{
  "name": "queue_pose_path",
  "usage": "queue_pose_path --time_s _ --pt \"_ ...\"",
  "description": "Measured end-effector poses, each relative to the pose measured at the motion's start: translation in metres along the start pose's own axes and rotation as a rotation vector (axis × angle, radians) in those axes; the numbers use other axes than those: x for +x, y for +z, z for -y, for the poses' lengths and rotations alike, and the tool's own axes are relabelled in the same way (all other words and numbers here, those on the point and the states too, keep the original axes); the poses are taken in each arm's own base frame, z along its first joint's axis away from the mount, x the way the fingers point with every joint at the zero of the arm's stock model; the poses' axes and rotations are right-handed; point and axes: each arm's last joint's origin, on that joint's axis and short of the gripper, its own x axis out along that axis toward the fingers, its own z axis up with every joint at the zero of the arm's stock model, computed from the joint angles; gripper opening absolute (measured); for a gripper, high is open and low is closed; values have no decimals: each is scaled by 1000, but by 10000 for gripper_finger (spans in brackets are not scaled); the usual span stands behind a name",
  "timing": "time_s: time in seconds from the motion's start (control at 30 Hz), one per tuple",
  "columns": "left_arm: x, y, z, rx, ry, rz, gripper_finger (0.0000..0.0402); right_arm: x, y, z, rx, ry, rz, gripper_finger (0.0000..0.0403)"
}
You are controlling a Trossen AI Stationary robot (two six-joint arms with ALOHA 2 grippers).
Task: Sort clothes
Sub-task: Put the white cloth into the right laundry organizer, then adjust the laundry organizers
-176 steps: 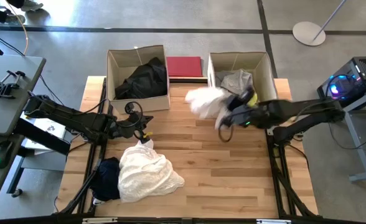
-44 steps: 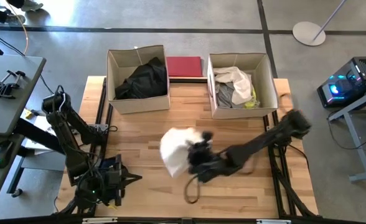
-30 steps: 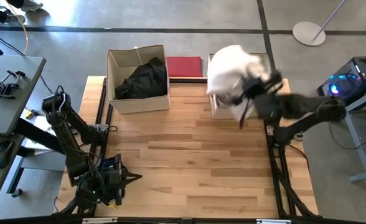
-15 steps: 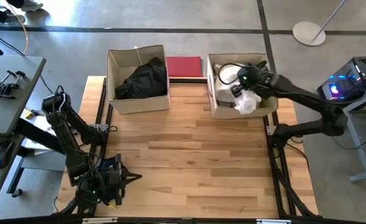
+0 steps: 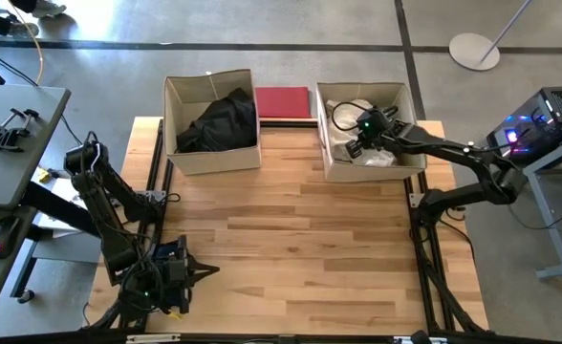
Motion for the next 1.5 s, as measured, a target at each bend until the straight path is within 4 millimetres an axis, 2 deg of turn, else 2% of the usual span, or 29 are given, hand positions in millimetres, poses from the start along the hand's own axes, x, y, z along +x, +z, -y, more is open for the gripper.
queue_pose_path --time_s 0.13,0.27,0.37,0.47,0.53,0.63,0.73,0.83,0.93,1.0,1.1,1.2,1.33,1.5 --pt "0 0 0 0 0 0 0 0 -1 0 -1 7 -8 34" --pt "0 0 0 1 1 -1 0 -14 7 2 -6 27 -90 116" --pt "0 0 0 -17 1 -1 0 -36 23 6 -17 52 -150 188" --pt "0 0 0 -34 1 -2 0 -68 44 12 -23 56 -140 243" --pt "0 -1 0 -54 1 -3 0 -89 52 16 -15 27 -132 263" --pt "0 -1 0 -87 0 -5 0 -121 56 18 -12 -30 -63 271" --pt "0 -1 0 -121 -15 -19 0 -148 45 15 -37 -64 21 269" --pt "0 -2 0 -136 -22 -32 0 -172 27 8 -78 -9 95 268" --pt "0 -3 -1 -130 -17 -34 0 -193 6 0 -179 116 160 268" --pt "0 -4 -2 -118 -8 -33 0 -201 -10 -7 -321 274 148 268" --pt "0 -5 -3 -98 8 -29 0 -201 -32 -17 -470 397 91 268" --pt "0 -6 -4 -83 23 -26 0 -188 -47 -20 -553 292 28 268" --pt "4 -5 -7 -77 41 -29 0 -166 -55 -26 -638 137 24 268" --pt "9 -5 -9 -79 47 -45 0 -135 -65 -33 -692 89 -66 255"
